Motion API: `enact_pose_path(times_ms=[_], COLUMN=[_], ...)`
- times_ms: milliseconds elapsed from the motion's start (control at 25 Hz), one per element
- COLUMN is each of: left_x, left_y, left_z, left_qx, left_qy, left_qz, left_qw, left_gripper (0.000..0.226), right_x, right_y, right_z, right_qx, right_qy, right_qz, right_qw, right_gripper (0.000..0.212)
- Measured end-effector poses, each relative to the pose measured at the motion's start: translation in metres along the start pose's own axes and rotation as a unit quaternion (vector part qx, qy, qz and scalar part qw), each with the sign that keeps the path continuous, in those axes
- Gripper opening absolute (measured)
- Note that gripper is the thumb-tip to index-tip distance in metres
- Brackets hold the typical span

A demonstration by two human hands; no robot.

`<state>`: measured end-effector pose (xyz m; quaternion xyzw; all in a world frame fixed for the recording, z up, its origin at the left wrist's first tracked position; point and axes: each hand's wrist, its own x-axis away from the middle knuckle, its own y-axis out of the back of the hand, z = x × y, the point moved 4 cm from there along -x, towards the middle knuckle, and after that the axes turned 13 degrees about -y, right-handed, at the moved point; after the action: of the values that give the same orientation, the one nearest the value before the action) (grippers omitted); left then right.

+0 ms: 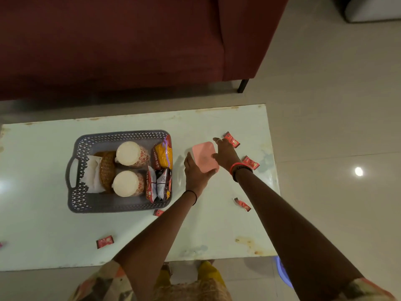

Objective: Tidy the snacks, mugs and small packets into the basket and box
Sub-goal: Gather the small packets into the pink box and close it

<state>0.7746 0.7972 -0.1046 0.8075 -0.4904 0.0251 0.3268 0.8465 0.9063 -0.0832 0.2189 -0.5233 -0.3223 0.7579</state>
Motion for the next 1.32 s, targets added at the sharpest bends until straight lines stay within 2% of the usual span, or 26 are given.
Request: enact_pose_path(times_ms=[160, 600, 840, 1120, 1320], left_x=[-0.009, -0.02, -0.021, -0.02, -0.017], left_y=[-0.004, -0.001, 0.0, 0.001, 0.002], left_z=[0.007, 0.012, 0.007, 0.004, 0.001], left_qx=[-0.076, -0.115, -0.136, -0.145, -0.142], left_qy=[-0.069, -0.101, -0.112, -0.109, -0.101], left_qz=[0.053, 0.032, 0.043, 0.052, 0.058], left_qw=[0.993, 0.988, 0.983, 0.982, 0.983], left_gripper=[0.124, 0.118, 0.117, 0.117, 0.118], right_x=[-0.019, -0.027, -0.029, -0.026, -0.019], right_y=[-0.007, -0.007, -0.003, -0.003, -0.003], right_z=[0.004, 0.02, 0.023, 0.023, 0.026], right_qx=[0.096, 0.155, 0.163, 0.124, 0.088], right_qy=[0.031, 0.081, 0.072, 0.053, 0.039], right_qz=[0.008, -0.022, -0.005, -0.047, -0.06], right_qw=[0.995, 0.984, 0.984, 0.99, 0.993], right_gripper=[0.063, 0.049, 0.064, 0.051, 0.054])
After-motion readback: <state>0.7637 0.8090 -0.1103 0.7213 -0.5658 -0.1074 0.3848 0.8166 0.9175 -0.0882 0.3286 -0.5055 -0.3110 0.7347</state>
